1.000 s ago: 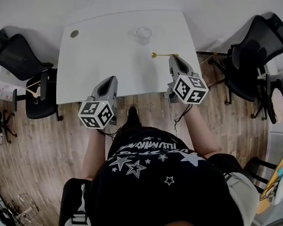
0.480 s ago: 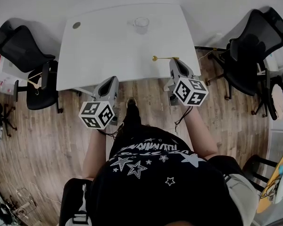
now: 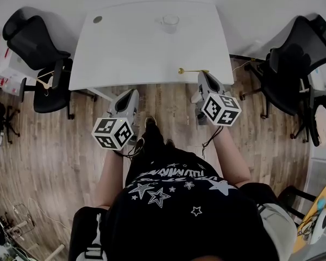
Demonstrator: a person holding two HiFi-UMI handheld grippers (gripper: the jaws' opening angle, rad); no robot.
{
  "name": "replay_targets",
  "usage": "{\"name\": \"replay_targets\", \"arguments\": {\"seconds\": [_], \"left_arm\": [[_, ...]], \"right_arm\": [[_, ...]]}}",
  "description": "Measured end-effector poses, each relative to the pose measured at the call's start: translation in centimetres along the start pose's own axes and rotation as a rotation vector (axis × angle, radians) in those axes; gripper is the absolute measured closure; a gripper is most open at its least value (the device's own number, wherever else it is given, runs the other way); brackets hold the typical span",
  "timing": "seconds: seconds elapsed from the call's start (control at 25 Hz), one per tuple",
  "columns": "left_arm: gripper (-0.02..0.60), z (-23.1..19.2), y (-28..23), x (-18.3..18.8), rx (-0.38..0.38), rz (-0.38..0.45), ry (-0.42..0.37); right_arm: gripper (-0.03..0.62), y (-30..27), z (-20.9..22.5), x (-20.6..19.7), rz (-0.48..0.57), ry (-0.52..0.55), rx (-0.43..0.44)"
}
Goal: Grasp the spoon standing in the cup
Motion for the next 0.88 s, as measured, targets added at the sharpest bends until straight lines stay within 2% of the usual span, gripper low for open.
{"name": "replay_targets", "arguments": {"seconds": [0.32,0.6,0.88], "left_arm": [[0.574,-0.5,0.7,-0.2,0.018,-0.005,0.0],[0.574,-0.6,0.6,-0.7,-0.009,-0.012,0.016],[0.574,-0.5,3.6,-1.2,-0.035,-0.014,0.025]], "right_arm": [[0.581,-0.2,-0.6,-0.4,-0.01,-0.001,0.009],[0.58,0.3,-0.5,-0.6,-0.009,-0.004,-0.016],[0.582,2.5,-2.8,-1.2,0.01,-0.04,-0.022]]}}
Point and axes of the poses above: the fingertips, and each gripper's own axes: y backward along the fingers, z to its right, x out of its top, the point moved 4 cm from there along y, backward along the fingers, and after that the axes turned 1 degree about -x, right-handed, at the moved point
